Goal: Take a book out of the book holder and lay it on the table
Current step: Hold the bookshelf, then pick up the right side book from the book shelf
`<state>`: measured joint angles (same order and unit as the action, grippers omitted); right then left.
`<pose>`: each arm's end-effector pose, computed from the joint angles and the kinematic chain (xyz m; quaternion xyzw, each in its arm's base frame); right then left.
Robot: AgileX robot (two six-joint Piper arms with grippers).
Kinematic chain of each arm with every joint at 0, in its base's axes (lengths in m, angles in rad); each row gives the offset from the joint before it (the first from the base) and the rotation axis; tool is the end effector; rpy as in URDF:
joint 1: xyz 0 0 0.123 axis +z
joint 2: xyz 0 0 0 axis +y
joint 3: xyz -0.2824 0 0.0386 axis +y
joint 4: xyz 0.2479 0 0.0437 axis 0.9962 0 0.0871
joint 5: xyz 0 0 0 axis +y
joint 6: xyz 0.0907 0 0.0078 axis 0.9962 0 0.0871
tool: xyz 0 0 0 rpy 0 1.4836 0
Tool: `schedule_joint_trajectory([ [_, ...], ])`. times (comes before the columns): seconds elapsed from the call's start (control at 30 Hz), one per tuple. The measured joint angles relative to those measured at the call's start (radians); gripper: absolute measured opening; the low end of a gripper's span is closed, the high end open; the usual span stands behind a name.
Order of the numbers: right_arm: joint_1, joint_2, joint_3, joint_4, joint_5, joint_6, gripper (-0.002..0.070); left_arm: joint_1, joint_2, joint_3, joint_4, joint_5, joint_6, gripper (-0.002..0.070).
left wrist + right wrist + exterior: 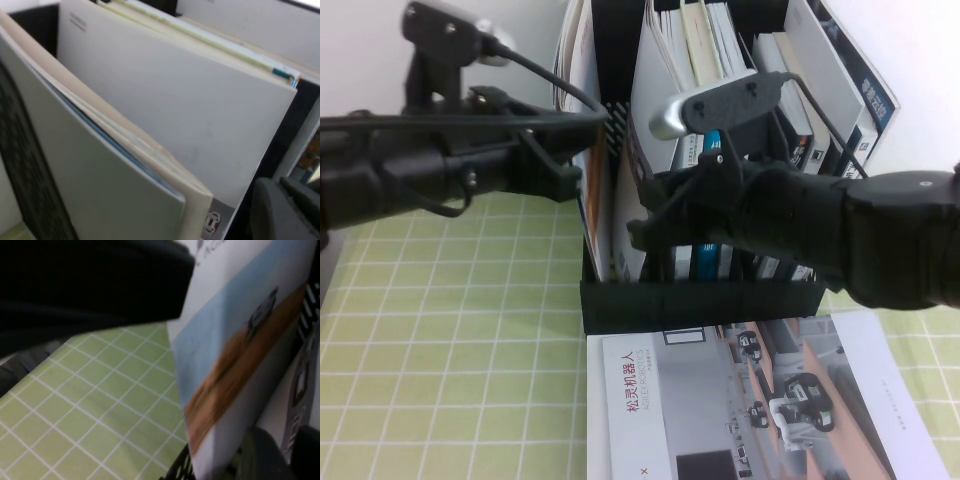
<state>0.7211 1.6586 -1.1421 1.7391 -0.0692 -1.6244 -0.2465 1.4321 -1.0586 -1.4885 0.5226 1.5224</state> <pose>0.2913 0.2480 0.2778 -0.2345 0.8111 0.1909 0.5007 0.2997 -0.1222 0.3324 0.2626 0.7570 -0.2646 0.5366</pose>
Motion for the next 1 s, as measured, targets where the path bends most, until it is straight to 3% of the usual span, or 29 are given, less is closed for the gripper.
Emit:
schedule_joint_trajectory([
  [0.27, -0.027, 0.030, -0.016, 0.002, -0.029, 0.038, 0.0353, -0.033, 0.077, -0.046, -0.002, -0.014, 0.034, -0.0003],
  [0.4, -0.029, 0.054, -0.023, 0.004, -0.027, 0.042, 0.0386, -0.033, 0.121, -0.070, -0.003, -0.015, 0.034, -0.0003],
  [0.83, -0.072, 0.223, -0.142, 0.004, 0.034, 0.016, 0.0387, -0.033, 0.168, -0.090, 0.014, -0.051, 0.038, -0.0003],
  [0.93, -0.074, 0.238, -0.179, 0.008, 0.027, -0.010, 0.0322, -0.033, 0.168, -0.091, 0.026, -0.062, 0.038, -0.0003],
  [1.0, -0.076, 0.238, -0.190, 0.008, 0.021, -0.026, 0.0212, -0.033, 0.169, -0.091, 0.033, -0.066, 0.036, -0.0003],
])
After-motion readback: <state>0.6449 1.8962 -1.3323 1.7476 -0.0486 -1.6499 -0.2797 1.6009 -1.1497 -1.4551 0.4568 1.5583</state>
